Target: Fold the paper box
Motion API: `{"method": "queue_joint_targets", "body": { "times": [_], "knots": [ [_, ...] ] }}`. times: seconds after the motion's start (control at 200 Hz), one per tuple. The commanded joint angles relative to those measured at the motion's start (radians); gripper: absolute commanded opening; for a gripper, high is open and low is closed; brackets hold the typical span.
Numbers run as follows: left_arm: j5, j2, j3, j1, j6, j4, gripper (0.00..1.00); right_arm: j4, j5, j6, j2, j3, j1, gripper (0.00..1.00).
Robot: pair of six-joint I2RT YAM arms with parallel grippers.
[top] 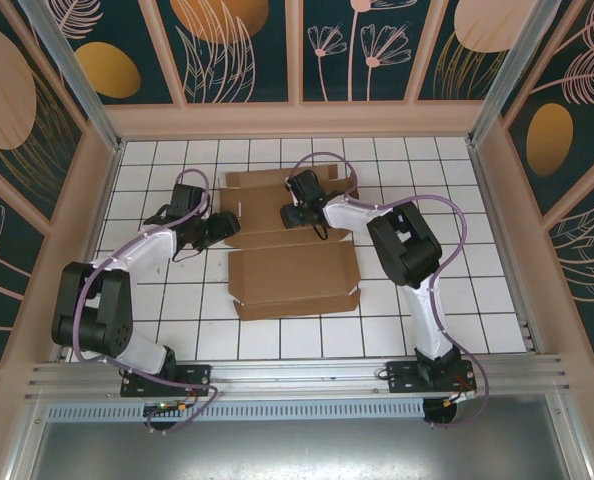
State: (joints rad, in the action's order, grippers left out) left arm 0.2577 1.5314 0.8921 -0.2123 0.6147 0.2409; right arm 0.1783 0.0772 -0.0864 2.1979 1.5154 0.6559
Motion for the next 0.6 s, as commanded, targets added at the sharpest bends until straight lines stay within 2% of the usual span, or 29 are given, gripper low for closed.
{"method": "queue_joint_targets", "body": {
  "times": [0.0, 0.14, 0.415, 0.596],
  "knots": [
    [-0.004, 0.04, 0.016, 0.001, 0.008, 0.001, 0.71, 0.255, -0.082, -0.015, 0.086, -0.078, 0.013, 0.63],
    [0.026, 0.084, 0.009, -0.018, 0.02, -0.023, 0.7, 0.254, -0.082, -0.015, 0.083, -0.082, 0.013, 0.63],
    [-0.087, 0.163, 0.066, -0.056, 0.001, -0.009, 0.7, 0.254, -0.09, -0.013, 0.086, -0.075, 0.014, 0.63],
    [-0.058, 0.217, 0.114, -0.09, 0.018, -0.042, 0.7, 0.251, -0.09, -0.013, 0.086, -0.078, 0.014, 0.63]
  ]
}}
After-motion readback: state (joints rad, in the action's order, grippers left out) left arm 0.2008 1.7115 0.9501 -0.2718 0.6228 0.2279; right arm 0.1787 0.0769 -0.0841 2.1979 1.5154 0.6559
